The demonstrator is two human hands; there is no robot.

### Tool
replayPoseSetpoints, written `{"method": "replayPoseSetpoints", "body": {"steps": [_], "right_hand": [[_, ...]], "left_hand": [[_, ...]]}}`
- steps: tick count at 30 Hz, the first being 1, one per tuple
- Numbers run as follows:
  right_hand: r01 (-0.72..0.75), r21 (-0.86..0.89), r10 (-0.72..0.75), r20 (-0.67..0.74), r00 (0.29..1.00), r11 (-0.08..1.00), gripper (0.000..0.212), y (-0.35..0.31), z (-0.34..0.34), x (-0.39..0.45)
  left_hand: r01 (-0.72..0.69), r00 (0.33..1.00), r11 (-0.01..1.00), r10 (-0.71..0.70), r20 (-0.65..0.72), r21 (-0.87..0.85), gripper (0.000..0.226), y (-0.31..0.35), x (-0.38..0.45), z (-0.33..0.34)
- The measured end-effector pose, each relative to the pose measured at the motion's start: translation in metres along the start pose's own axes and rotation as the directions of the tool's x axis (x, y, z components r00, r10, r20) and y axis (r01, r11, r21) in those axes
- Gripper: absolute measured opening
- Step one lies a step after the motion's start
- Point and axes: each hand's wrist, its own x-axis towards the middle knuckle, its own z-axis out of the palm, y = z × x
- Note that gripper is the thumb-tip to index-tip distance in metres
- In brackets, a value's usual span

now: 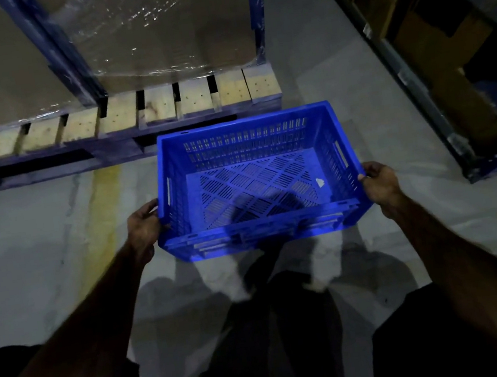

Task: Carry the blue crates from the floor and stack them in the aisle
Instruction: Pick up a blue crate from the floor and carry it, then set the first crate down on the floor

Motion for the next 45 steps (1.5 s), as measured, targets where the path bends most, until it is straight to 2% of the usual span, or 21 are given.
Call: {"method": "replayPoseSetpoints", "body": {"steps": [9, 13, 32, 35, 37, 39, 40, 45], "right_hand": [[0.035, 0.002, -0.035, -0.018, 0.999, 0.999, 0.022, -0.002, -0.001, -0.001], [0.057, -0.066, -0.058, -0.016, 0.998, 0.996, 0.026, -0.005, -0.003, -0.005], [0.006, -0.15, -0.003, 0.02, 1.0, 0.989, 0.023, -0.007, -0.005, -0.01], [0.007, -0.216, -0.005, 0.01, 1.0, 0.976, 0.029, -0.012, -0.004, -0.015], [-0.002, -0.309, 0.015, 0.039, 0.999, 0.951, 0.044, -0.018, -0.006, -0.023], [-0.017, -0.406, 0.038, 0.043, 0.998, 0.914, 0.061, -0.025, -0.013, -0.041], [-0.013, -0.438, 0.034, 0.042, 0.999, 0.899, 0.066, -0.031, -0.018, -0.053], [0.037, -0.461, 0.025, 0.128, 0.991, 0.887, 0.065, -0.09, -0.054, -0.133]], "left_hand": [[0.027, 0.999, 0.999, -0.028, 0.028, 0.028, 0.068, -0.003, 0.005, -0.005], [0.021, 0.998, 1.0, -0.022, 0.062, 0.02, 0.071, -0.005, 0.003, -0.009], [0.051, 0.998, 0.993, -0.046, -0.045, 0.104, 0.053, 0.002, 0.008, 0.005], [0.05, 0.998, 0.987, -0.042, -0.056, 0.152, 0.062, 0.002, 0.014, 0.006], [-0.014, 0.996, 0.939, 0.044, -0.079, 0.345, 0.082, 0.005, 0.013, 0.007], [-0.125, 0.983, 0.768, 0.18, -0.024, 0.628, 0.095, 0.01, 0.0, 0.007], [-0.171, 0.976, 0.684, 0.217, 0.026, 0.71, 0.098, 0.014, -0.009, 0.006], [-0.251, 0.968, 0.499, 0.157, 0.198, 0.83, 0.095, 0.057, -0.089, -0.012]]}}
